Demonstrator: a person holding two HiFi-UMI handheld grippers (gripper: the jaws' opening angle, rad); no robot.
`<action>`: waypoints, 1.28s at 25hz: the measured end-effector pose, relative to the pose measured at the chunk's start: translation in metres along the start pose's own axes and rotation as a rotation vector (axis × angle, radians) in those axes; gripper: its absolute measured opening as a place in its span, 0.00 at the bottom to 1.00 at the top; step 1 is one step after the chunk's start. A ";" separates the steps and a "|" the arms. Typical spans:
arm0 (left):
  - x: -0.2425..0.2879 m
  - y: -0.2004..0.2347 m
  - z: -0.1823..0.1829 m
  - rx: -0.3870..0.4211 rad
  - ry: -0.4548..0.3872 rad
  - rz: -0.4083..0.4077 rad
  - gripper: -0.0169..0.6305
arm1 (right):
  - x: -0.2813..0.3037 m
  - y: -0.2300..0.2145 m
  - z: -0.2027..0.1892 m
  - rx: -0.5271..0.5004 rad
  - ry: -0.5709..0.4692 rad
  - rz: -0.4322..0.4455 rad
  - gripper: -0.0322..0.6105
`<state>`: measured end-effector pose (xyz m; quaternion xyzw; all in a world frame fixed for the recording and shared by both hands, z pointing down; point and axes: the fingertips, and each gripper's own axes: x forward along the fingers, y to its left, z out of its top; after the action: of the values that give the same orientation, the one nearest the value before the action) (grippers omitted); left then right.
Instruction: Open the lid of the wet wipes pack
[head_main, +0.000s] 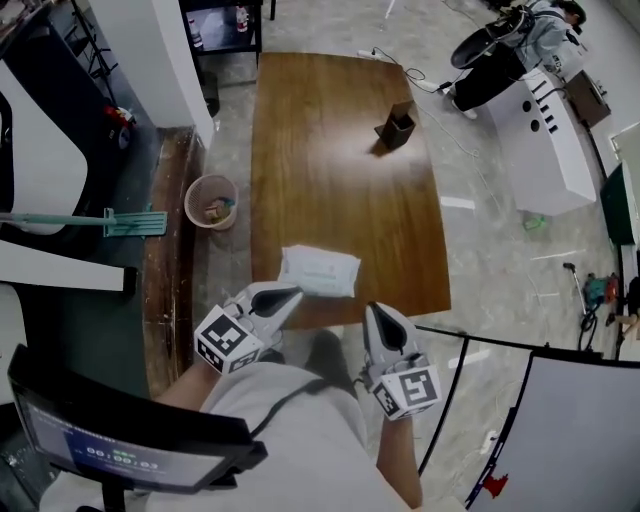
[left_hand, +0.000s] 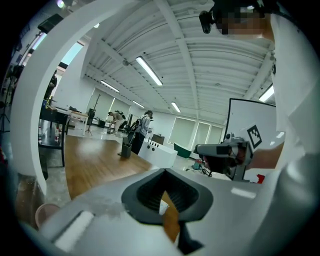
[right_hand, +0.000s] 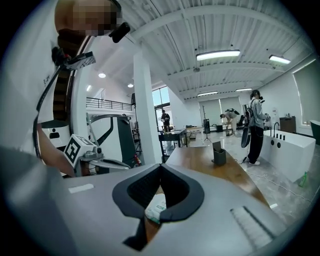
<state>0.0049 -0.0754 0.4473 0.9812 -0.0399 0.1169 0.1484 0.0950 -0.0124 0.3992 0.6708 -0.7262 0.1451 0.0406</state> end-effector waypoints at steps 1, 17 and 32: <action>0.002 0.004 -0.002 -0.001 0.001 0.021 0.04 | 0.006 -0.002 0.000 -0.010 0.006 0.021 0.06; 0.031 0.033 -0.063 -0.073 0.092 0.305 0.04 | 0.096 -0.019 -0.094 -0.272 0.291 0.401 0.07; 0.049 0.048 -0.108 -0.071 0.160 0.344 0.04 | 0.127 -0.007 -0.172 -0.476 0.462 0.529 0.34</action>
<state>0.0231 -0.0906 0.5730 0.9415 -0.1992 0.2169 0.1636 0.0659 -0.0899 0.5964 0.3832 -0.8582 0.1253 0.3177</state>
